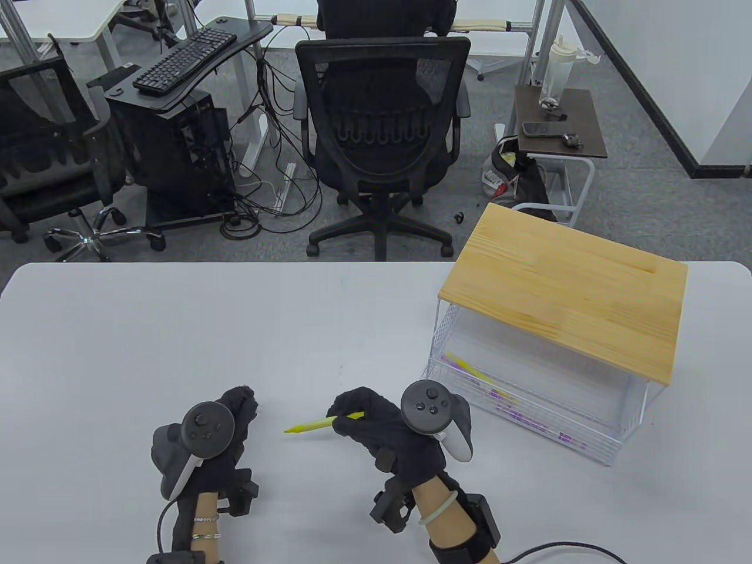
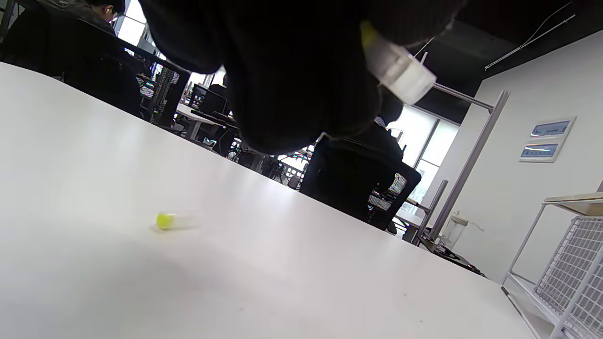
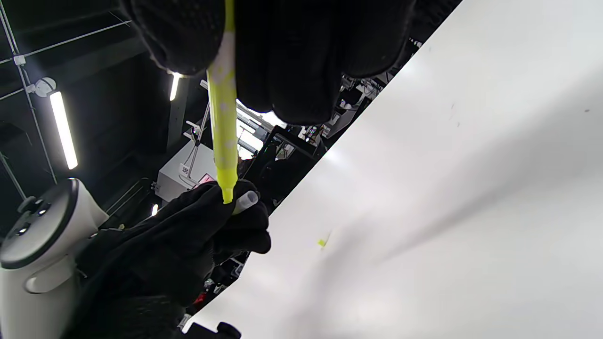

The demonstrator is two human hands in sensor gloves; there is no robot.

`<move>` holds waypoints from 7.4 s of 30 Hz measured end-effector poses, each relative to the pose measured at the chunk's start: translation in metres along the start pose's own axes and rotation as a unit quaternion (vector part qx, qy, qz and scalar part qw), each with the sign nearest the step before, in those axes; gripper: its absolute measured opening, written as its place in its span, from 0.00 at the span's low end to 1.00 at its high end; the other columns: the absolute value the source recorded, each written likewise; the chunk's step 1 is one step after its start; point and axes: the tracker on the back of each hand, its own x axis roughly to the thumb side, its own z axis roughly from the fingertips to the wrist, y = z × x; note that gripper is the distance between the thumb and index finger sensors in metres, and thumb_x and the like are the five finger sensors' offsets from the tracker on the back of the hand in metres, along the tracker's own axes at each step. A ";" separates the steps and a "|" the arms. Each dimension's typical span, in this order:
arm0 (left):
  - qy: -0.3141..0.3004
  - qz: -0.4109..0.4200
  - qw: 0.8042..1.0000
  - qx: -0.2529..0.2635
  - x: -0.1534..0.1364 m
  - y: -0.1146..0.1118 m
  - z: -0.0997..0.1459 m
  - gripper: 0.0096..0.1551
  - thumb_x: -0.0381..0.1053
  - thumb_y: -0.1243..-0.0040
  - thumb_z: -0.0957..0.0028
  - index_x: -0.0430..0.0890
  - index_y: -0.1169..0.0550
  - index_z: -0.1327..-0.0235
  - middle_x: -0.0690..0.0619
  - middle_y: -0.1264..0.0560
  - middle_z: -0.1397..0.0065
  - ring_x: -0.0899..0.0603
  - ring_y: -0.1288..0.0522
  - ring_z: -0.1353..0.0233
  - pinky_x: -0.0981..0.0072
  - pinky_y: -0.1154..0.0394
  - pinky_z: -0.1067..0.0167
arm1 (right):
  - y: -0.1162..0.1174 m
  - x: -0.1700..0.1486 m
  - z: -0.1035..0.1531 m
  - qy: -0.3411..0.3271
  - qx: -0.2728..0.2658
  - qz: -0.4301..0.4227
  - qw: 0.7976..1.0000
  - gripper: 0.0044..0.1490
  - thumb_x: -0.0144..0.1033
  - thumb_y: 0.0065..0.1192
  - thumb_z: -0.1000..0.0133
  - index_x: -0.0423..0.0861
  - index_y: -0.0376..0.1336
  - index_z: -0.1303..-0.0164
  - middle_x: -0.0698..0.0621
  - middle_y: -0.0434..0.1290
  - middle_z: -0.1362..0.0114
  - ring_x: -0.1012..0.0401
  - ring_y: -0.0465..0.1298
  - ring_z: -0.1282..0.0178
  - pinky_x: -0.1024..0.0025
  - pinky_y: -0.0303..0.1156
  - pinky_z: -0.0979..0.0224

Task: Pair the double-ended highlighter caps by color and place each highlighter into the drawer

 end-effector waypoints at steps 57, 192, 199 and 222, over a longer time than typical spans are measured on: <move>-0.155 0.166 0.970 -0.090 0.014 0.006 0.004 0.26 0.52 0.43 0.47 0.48 0.21 0.35 0.55 0.15 0.42 0.50 0.13 0.46 0.43 0.29 0.30 | -0.002 -0.003 0.002 -0.001 -0.005 -0.013 1.000 0.26 0.47 0.41 0.27 0.58 0.48 0.18 0.58 0.64 0.20 0.57 0.70 0.24 0.45 0.56 0.12; -0.207 -0.001 0.978 0.034 0.042 0.045 0.033 0.26 0.48 0.37 0.52 0.53 0.20 0.38 0.53 0.19 0.36 0.55 0.14 0.47 0.54 0.23 0.31 | -0.013 -0.006 0.006 0.016 -0.059 0.030 0.998 0.30 0.54 0.40 0.34 0.51 0.57 0.25 0.58 0.75 0.32 0.54 0.75 0.31 0.45 0.60 0.15; -0.204 -0.005 0.978 0.047 0.044 0.046 0.036 0.25 0.48 0.38 0.51 0.53 0.20 0.37 0.53 0.19 0.35 0.55 0.15 0.46 0.53 0.24 0.31 | -0.011 -0.009 0.005 0.017 -0.038 0.010 0.999 0.29 0.54 0.40 0.32 0.52 0.55 0.24 0.57 0.74 0.30 0.53 0.74 0.29 0.44 0.58 0.15; -0.196 -0.016 0.980 0.031 0.040 0.040 0.032 0.25 0.48 0.37 0.51 0.54 0.20 0.38 0.54 0.19 0.36 0.55 0.15 0.46 0.52 0.24 0.31 | -0.006 -0.014 0.001 0.034 -0.027 0.016 0.999 0.29 0.53 0.40 0.31 0.52 0.55 0.24 0.55 0.74 0.30 0.51 0.74 0.29 0.42 0.58 0.15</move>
